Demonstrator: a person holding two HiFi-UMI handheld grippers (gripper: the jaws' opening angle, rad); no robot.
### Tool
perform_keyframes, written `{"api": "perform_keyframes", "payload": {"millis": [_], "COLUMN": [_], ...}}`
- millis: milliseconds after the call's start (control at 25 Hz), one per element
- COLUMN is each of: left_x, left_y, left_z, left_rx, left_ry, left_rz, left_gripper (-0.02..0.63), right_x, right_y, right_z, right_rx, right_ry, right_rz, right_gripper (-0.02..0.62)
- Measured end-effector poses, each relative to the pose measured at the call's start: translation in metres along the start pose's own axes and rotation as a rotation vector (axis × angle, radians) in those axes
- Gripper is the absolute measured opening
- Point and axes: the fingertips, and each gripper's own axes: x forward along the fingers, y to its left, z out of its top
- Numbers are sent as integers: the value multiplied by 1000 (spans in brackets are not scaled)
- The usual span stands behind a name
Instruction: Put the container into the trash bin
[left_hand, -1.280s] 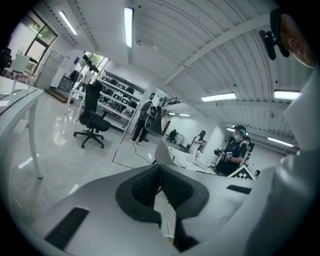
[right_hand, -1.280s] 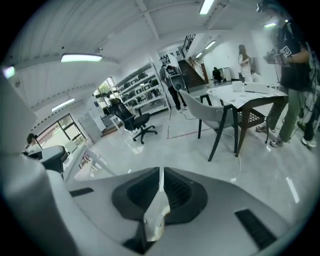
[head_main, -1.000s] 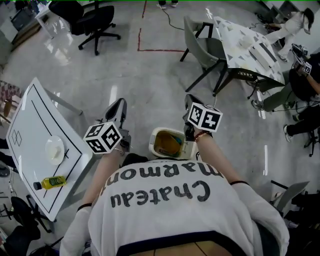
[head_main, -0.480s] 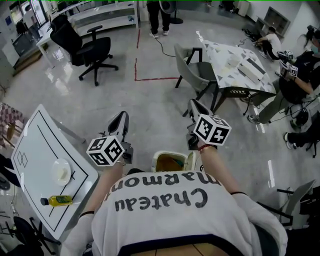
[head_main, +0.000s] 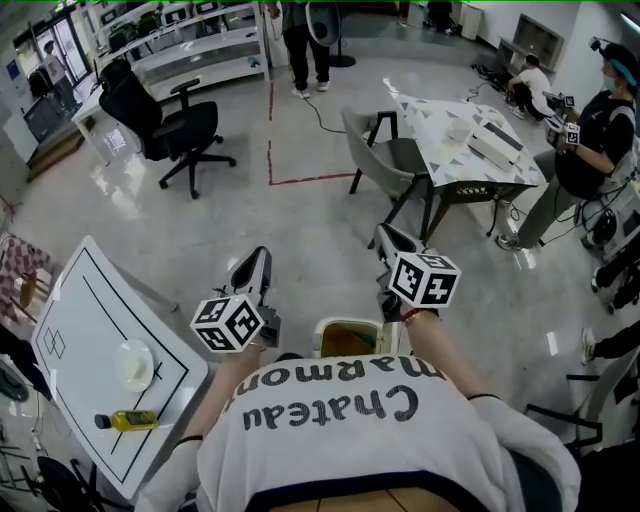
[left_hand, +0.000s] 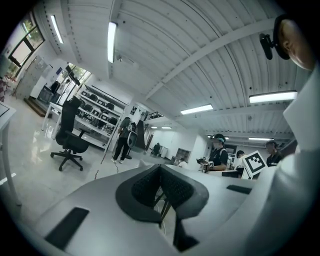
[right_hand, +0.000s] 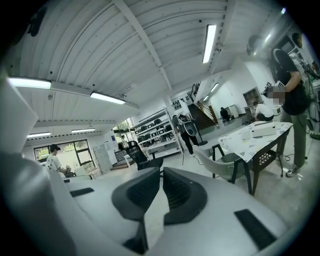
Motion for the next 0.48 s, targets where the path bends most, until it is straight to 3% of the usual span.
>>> {"api": "perform_keyframes", "payload": {"millis": [480], "left_x": [-17], "left_y": [-2], "left_z": [-15], "left_rx": [-31], "left_ry": [12], "left_rz": [-3], "left_gripper": [23], "right_x": [-1], "right_y": [-5], "right_z": [-36], "right_rx": [14], "right_ry": [81], "right_rz": [-18], "right_gripper": [38]}}
